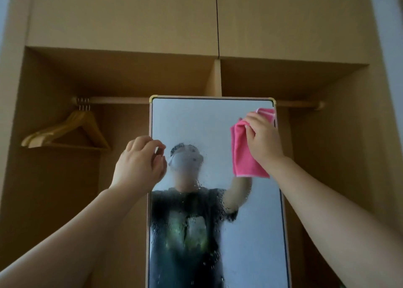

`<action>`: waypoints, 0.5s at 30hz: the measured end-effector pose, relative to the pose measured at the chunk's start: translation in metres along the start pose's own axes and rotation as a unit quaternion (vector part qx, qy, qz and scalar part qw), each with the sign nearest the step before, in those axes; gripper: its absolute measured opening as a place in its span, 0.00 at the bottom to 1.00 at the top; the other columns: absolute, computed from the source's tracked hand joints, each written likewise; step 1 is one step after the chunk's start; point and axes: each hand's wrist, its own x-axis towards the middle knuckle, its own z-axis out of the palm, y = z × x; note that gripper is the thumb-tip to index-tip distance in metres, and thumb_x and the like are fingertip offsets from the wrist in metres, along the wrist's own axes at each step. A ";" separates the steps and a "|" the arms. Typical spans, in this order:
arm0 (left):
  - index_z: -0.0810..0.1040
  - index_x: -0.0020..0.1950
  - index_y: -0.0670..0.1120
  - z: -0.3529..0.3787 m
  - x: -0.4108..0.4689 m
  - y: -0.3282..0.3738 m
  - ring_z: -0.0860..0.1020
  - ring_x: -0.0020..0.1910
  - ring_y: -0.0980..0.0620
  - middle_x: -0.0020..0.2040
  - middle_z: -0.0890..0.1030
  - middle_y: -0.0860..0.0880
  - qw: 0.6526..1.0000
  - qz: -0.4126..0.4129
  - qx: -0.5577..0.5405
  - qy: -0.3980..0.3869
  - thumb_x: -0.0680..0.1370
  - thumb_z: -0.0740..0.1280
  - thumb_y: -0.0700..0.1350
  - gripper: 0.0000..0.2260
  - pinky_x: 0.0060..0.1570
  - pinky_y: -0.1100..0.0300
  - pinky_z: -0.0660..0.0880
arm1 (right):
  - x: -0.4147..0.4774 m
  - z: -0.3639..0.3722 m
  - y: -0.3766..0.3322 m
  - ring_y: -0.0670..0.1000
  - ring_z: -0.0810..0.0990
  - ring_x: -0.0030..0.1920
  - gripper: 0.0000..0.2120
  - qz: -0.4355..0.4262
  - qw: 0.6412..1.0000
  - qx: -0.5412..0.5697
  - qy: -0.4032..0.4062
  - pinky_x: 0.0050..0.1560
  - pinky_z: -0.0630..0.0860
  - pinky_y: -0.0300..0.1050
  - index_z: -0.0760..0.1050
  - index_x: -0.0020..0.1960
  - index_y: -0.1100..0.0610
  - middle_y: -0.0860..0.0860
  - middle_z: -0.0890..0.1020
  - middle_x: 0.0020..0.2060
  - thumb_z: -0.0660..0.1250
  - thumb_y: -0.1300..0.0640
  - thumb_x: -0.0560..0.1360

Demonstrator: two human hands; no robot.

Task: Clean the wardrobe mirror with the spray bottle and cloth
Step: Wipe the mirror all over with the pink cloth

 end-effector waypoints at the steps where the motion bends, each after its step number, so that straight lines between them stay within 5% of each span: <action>1: 0.78 0.60 0.47 0.003 -0.001 -0.002 0.72 0.60 0.45 0.60 0.76 0.47 1.000 -0.003 0.015 0.000 0.78 0.63 0.45 0.12 0.57 0.48 0.74 | 0.003 0.002 0.001 0.52 0.73 0.66 0.14 0.002 1.000 -0.003 -0.002 0.65 0.59 0.33 0.77 0.63 0.60 0.53 0.77 0.64 0.57 0.60 0.82; 7: 0.67 0.68 0.46 0.020 -0.004 -0.011 0.75 0.59 0.44 0.65 0.71 0.45 0.998 -0.069 -0.009 -0.004 0.80 0.58 0.45 0.16 0.52 0.50 0.77 | 0.007 0.029 0.019 0.56 0.64 0.74 0.21 -0.010 1.000 -0.005 0.003 0.72 0.65 0.58 0.62 0.75 0.55 0.52 0.64 0.75 0.54 0.54 0.83; 11: 0.64 0.71 0.44 0.031 -0.004 -0.006 0.76 0.57 0.42 0.62 0.76 0.44 0.991 -0.120 -0.047 -0.021 0.82 0.53 0.45 0.18 0.54 0.48 0.75 | 0.001 0.044 0.029 0.56 0.53 0.78 0.31 0.021 1.000 -0.007 0.005 0.74 0.61 0.54 0.43 0.79 0.57 0.53 0.48 0.79 0.53 0.49 0.83; 15: 0.61 0.71 0.43 0.046 0.001 -0.007 0.78 0.46 0.38 0.52 0.80 0.39 0.982 -0.162 -0.073 -0.056 0.81 0.54 0.42 0.18 0.41 0.52 0.73 | 0.008 0.053 0.033 0.56 0.45 0.78 0.31 0.001 0.991 -0.130 -0.039 0.77 0.47 0.56 0.45 0.79 0.58 0.56 0.48 0.79 0.40 0.42 0.82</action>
